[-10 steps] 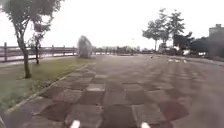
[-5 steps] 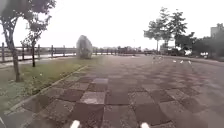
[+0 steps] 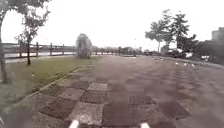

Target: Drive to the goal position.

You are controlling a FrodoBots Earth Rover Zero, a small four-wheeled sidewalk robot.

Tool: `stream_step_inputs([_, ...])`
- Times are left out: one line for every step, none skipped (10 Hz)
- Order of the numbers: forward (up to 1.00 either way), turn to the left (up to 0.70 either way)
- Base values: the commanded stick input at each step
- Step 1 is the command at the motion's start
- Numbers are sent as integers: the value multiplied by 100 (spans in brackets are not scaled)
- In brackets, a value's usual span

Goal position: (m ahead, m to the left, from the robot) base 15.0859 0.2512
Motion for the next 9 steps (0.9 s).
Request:
stream_step_inputs([70,0])
stream_step_inputs([70,0])
stream_step_inputs([70,0])
stream_step_inputs([70,0])
stream_step_inputs([70,0])
stream_step_inputs([70,0])
stream_step_inputs([70,0])
stream_step_inputs([70,0])
stream_step_inputs([70,0])
